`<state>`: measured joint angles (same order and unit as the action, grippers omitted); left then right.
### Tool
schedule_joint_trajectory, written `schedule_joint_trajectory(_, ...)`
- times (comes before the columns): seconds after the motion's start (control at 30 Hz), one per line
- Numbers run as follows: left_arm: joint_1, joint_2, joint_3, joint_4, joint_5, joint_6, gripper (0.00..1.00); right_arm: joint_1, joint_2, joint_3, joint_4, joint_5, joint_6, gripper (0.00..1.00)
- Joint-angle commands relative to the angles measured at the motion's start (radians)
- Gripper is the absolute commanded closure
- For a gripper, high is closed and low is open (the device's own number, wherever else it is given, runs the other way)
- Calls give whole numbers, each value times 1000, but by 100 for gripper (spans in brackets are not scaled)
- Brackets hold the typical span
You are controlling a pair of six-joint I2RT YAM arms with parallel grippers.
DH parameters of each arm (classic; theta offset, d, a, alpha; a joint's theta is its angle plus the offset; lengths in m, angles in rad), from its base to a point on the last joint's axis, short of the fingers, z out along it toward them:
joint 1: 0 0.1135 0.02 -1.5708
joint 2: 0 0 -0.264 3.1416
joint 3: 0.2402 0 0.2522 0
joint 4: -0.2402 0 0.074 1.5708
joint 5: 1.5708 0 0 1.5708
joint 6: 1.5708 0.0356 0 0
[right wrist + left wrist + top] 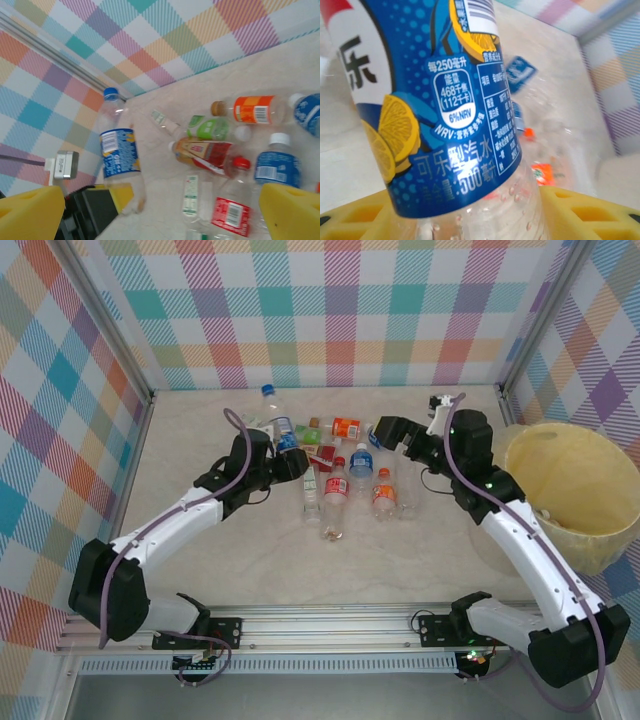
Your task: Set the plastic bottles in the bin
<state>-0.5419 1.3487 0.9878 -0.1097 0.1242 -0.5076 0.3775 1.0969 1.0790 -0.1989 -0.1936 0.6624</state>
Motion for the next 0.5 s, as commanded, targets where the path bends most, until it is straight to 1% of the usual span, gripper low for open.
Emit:
schedule_joint_trajectory(0.0, -32, -20, 40, 57, 191, 76, 44, 6, 43, 26, 90, -92, 109, 0)
schedule_joint_trajectory(0.13, -76, -17, 65, 135, 365, 111, 44, 6, 96, 33, 165, -209, 159, 0)
schedule_joint_trajectory(0.23, -109, -12, 99, 143, 455, 149, 44, 6, 117, 35, 225, -276, 186, 0)
schedule_joint_trajectory(0.33, -128, 10, 139, 133, 540, 158, 44, 6, 126, 35, 289, -349, 186, 0)
schedule_joint_trajectory(0.4, -142, 18, 156, 139, 574, 160, 44, 5, 124, 35, 288, -346, 187, 0)
schedule_joint_trajectory(0.47, -152, 26, 168, 151, 601, 160, 45, 6, 115, 30, 269, -303, 190, 0)
